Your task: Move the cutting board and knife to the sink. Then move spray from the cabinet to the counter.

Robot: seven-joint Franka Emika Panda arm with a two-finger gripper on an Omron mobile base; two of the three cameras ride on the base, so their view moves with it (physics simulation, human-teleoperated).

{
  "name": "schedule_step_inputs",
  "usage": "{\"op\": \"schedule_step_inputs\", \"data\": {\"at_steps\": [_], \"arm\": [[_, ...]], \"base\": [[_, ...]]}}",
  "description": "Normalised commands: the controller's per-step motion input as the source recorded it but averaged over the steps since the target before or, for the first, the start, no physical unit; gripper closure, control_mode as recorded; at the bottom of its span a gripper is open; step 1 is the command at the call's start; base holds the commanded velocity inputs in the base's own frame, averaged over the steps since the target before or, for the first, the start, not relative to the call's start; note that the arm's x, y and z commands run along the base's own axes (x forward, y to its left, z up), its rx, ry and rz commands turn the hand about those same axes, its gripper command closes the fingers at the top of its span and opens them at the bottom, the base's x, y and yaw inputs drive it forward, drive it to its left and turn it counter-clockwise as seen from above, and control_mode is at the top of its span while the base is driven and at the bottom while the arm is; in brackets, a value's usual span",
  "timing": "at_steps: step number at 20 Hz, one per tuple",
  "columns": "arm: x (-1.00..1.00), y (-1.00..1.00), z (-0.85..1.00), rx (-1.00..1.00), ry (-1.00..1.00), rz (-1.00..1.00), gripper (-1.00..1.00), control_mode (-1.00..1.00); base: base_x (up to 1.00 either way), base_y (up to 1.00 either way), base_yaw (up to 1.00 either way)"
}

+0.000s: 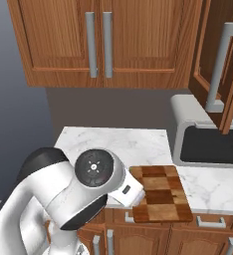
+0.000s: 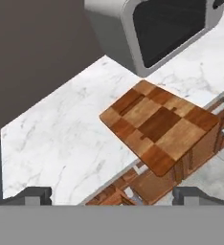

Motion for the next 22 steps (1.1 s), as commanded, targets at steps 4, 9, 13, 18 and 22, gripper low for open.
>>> {"op": "schedule_step_inputs", "data": {"at_steps": [4,9,13,18,22], "arm": [[-0.83,-0.11,0.22,0.32,0.03,-0.39,-1.0,-1.0],[-0.58,-0.2,0.04,0.33,0.08,-0.35,-1.0,-1.0],[-0.25,-0.16,-0.06,0.35,0.12,-0.27,-1.0,-1.0],[-0.13,-0.02,-0.44,0.26,-0.02,-0.12,-1.0,-1.0],[-0.01,0.0,-0.67,0.22,-0.16,-0.02,-1.0,-1.0]], "base": [[0.0,0.0,0.0],[0.0,0.0,0.0],[0.0,0.0,0.0],[0.0,0.0,0.0],[0.0,0.0,0.0]]}}
